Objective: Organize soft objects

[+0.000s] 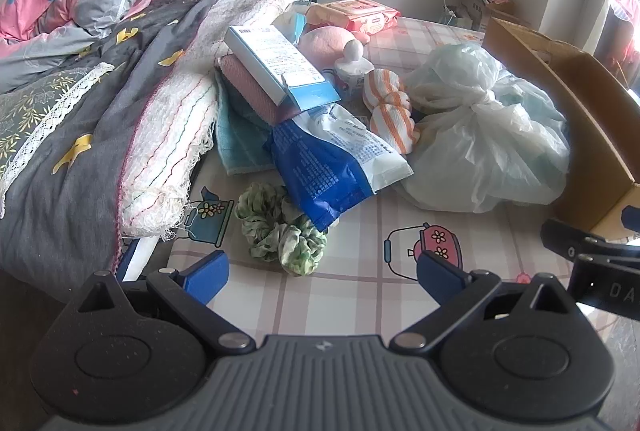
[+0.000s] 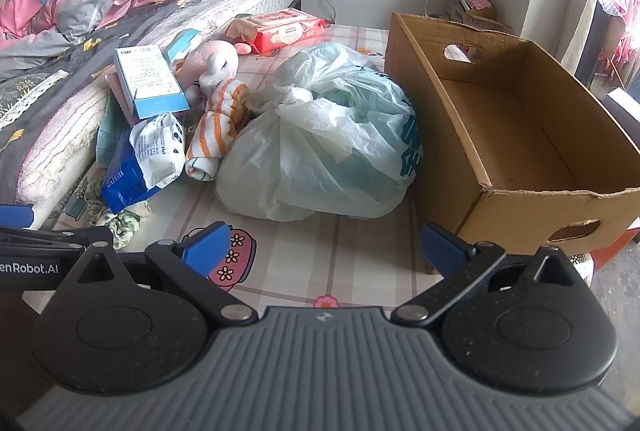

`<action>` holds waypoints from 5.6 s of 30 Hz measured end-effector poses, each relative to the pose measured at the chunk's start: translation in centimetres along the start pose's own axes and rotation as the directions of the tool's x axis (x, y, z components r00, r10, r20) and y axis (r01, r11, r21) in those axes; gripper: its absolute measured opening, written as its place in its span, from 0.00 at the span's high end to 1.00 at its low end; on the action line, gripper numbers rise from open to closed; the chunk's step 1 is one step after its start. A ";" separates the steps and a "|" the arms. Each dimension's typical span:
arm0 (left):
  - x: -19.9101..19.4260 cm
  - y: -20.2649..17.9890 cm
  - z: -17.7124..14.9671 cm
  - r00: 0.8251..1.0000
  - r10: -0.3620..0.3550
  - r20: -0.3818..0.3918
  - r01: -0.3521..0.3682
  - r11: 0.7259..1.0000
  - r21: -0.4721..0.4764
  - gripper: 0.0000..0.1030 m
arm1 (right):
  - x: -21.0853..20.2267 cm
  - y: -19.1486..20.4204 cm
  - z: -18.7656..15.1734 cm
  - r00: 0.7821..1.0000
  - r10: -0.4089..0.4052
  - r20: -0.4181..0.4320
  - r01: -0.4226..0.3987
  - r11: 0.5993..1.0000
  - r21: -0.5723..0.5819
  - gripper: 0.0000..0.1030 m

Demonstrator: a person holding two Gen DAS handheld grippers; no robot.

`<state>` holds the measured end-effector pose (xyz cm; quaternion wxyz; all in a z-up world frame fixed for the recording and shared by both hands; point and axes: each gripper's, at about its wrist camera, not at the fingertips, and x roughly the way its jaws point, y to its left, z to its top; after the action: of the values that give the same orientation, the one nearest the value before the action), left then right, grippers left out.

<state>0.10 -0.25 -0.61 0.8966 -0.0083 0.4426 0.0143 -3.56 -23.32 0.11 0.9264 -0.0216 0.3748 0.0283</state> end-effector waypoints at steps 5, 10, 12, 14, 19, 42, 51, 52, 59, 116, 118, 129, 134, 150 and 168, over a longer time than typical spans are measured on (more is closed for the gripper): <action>0.0 0.0 0.0 1.000 -0.002 -0.001 0.002 1.000 0.000 0.02 | 0.1 -0.1 0.0 1.000 -0.001 -0.005 0.001 1.000 0.002 0.01; 0.0 0.0 0.0 1.000 -0.003 0.000 0.003 1.000 -0.001 0.02 | 0.2 -0.2 0.0 1.000 -0.001 -0.009 0.001 1.000 0.008 0.01; 0.0 0.0 0.0 1.000 -0.001 -0.002 0.001 1.000 0.000 0.02 | 0.2 -0.1 -0.1 1.000 -0.002 -0.008 0.002 1.000 0.007 0.01; 0.0 0.0 0.0 1.000 -0.002 -0.001 0.002 1.000 0.000 0.02 | 0.2 -0.1 -0.1 1.000 -0.003 -0.007 0.003 1.000 0.006 0.01; 0.0 0.0 0.0 1.000 -0.001 0.000 0.001 1.000 0.000 0.02 | 0.4 -0.1 -0.2 1.000 -0.001 -0.012 0.001 1.000 0.009 0.01; -0.1 0.0 0.1 1.000 -0.002 0.000 0.002 1.000 0.000 0.02 | 0.5 0.0 -0.4 1.000 0.002 -0.019 -0.001 1.000 0.015 0.01; -0.1 0.0 0.2 1.000 -0.007 0.000 0.007 1.000 0.000 0.02 | 0.5 0.2 -0.4 1.000 -0.004 -0.022 0.004 1.000 0.013 0.01; -0.1 0.0 0.2 1.000 -0.006 -0.001 0.006 1.000 0.001 0.02 | 0.5 0.2 -0.4 1.000 -0.004 -0.022 0.005 1.000 0.013 0.01; 0.0 0.0 0.2 1.000 -0.005 0.003 0.005 1.000 0.001 0.02 | 0.6 0.2 -0.4 1.000 -0.004 -0.023 0.004 1.000 0.014 0.01; 13.2 7.7 13.7 0.986 -0.113 0.124 0.124 0.989 -0.081 0.48 | 26.9 14.5 22.7 0.578 0.732 -0.361 -0.762 0.642 0.083 0.37; 12.9 7.7 13.7 0.985 -0.107 0.135 0.119 0.989 -0.088 0.48 | 26.6 14.8 22.6 0.591 0.721 -0.360 -0.752 0.655 0.077 0.37; 8.2 6.0 14.1 0.975 -0.064 0.212 0.076 0.996 -0.052 0.48 | 23.2 12.1 23.2 0.584 0.748 -0.316 -0.737 0.651 0.180 0.54; 4.9 3.7 14.8 0.962 -0.069 0.266 0.077 0.997 -0.016 0.48 | 19.6 9.7 24.1 0.594 0.762 -0.259 -0.746 0.642 0.177 0.54; 3.0 -15.9 19.8 0.892 -0.342 0.296 0.264 0.925 0.272 0.46 | 11.7 -14.4 24.7 0.749 0.663 -0.011 -0.619 0.706 0.343 0.54; 17.5 -29.2 23.7 0.924 -0.382 0.018 0.351 0.866 0.357 0.40 | 26.2 -30.3 20.6 0.848 0.518 -0.116 -0.369 0.731 0.574 0.51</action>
<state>30.49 -28.44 -0.06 0.8887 0.0666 0.3885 -0.2341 31.60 -51.32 -2.71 0.8013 0.3225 0.4832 0.1427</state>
